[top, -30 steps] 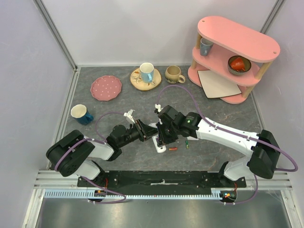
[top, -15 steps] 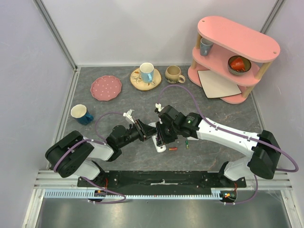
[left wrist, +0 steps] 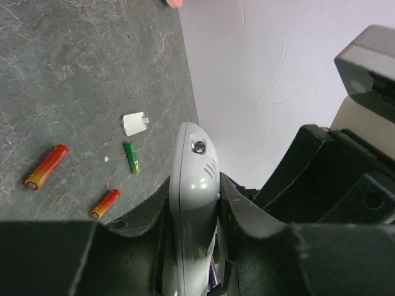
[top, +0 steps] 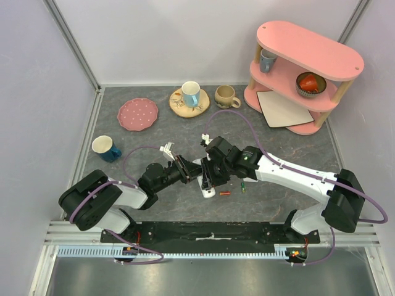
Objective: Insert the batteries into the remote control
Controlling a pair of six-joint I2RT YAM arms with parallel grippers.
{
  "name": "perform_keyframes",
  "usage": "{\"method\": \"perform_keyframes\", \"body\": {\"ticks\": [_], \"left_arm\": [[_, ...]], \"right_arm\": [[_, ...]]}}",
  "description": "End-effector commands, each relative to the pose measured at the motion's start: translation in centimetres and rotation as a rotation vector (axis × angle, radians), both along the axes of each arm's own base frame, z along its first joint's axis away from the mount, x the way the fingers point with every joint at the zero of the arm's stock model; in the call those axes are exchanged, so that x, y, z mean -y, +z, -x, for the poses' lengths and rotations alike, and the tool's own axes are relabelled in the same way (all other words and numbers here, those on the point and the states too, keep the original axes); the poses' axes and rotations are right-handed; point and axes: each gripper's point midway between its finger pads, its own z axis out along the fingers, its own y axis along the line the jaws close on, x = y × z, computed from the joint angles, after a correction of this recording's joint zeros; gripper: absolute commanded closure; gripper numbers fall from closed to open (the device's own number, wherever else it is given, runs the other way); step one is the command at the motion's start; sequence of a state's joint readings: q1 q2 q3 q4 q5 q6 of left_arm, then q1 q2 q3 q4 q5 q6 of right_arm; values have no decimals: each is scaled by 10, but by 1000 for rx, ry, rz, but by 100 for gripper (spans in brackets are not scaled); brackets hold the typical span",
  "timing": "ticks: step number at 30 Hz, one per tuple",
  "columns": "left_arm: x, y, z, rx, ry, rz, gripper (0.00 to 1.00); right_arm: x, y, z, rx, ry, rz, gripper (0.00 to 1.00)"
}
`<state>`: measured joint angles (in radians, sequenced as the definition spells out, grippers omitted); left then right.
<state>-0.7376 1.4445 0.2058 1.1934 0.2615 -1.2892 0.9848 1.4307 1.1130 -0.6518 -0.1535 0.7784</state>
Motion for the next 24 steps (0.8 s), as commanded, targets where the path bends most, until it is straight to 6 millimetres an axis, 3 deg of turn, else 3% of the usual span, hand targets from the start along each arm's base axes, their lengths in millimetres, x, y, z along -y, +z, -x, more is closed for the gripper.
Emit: {"method": "perform_keyframes", "body": {"ticks": [1, 14, 24], "left_arm": [[-6, 122, 24, 357, -38, 362, 98], [-7, 120, 23, 356, -31, 355, 98], [-5, 118, 22, 355, -35, 349, 98]], "right_arm": [[-35, 33, -13, 70, 0, -179, 64], [-28, 35, -10, 77, 9, -156, 59], [-22, 50, -13, 114, 11, -142, 56]]}}
